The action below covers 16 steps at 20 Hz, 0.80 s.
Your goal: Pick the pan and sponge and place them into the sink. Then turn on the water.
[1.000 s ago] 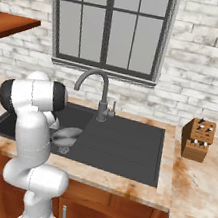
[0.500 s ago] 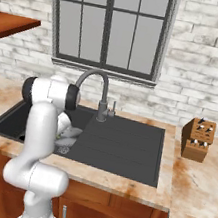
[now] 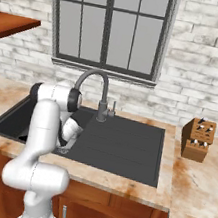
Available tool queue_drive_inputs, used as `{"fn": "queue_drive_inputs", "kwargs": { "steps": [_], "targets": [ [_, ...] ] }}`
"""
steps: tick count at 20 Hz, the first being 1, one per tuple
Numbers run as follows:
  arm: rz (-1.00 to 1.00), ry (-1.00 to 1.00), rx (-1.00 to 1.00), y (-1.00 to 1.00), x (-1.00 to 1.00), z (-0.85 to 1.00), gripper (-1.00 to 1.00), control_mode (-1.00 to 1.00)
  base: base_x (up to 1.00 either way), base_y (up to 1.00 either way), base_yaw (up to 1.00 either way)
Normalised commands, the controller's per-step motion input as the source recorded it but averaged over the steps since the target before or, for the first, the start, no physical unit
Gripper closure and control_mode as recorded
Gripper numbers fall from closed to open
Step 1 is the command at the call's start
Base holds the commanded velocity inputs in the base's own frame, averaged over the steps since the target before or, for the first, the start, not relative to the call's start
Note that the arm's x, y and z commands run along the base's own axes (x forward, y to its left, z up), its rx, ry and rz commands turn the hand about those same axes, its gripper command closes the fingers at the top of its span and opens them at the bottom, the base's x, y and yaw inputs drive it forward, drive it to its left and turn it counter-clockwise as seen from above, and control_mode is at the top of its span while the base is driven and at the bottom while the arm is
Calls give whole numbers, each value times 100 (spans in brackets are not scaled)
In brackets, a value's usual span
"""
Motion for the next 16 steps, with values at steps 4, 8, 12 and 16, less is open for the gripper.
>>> {"fn": "queue_drive_inputs", "kwargs": {
  "steps": [4, 8, 12, 16],
  "targets": [
    [0, -2, 0, -2, 12, -11, -100, -100, 0, 0, 0],
    [0, -7, 0, 0, 0, 53, -100, -100, 0, 0, 0],
    [8, -2, 0, -14, -1, 89, -100, -100, 0, 0, 0],
    [5, -2, 8, -19, -4, 52, -100, -100, 0, 0, 0]
  ]
}}
